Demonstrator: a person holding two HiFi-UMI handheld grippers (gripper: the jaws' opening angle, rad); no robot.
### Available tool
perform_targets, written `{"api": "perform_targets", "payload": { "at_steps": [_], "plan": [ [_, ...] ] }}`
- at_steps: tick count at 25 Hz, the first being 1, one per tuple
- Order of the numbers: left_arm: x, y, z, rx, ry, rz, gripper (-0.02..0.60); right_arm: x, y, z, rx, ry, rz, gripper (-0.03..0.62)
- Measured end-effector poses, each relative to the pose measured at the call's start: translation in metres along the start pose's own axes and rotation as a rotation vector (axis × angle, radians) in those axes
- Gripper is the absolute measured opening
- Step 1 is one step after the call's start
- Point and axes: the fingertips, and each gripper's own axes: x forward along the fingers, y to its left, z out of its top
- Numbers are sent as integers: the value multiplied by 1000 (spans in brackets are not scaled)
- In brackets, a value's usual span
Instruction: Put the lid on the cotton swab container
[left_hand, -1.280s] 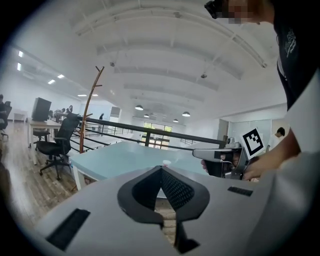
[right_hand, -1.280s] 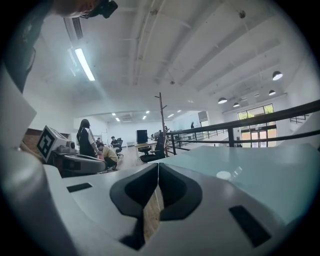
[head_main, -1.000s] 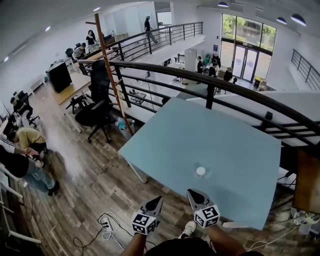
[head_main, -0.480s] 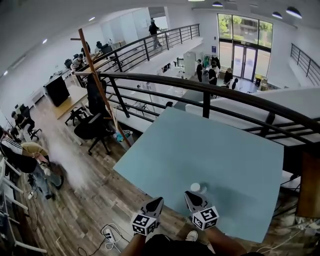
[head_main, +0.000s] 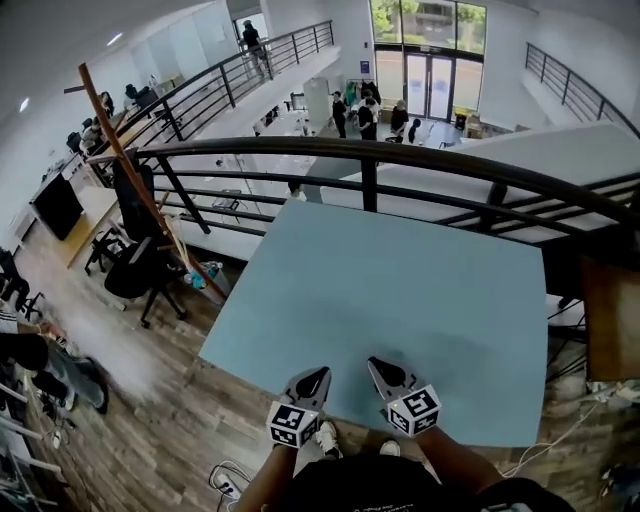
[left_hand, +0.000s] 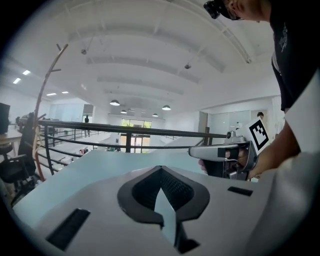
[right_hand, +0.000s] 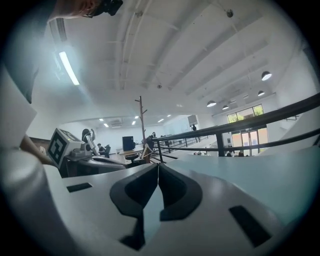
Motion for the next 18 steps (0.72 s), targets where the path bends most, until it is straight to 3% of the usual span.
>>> {"api": "perform_targets", "payload": {
  "at_steps": [3,8,11,18],
  "plan": [
    [29,10,12,43,-2,-96,11,13,-14,5,4,-6,-75,18],
    [49,13,16,29,3,-245,11,22,-24,20,6,-37,-204,19],
    [56,18,14,59,0,-319,11,20,-28,24,2,-54,-291,18],
    [85,21,1,66,39,-373,11,9,-53,17,30,-49,-384,18]
  ]
}}
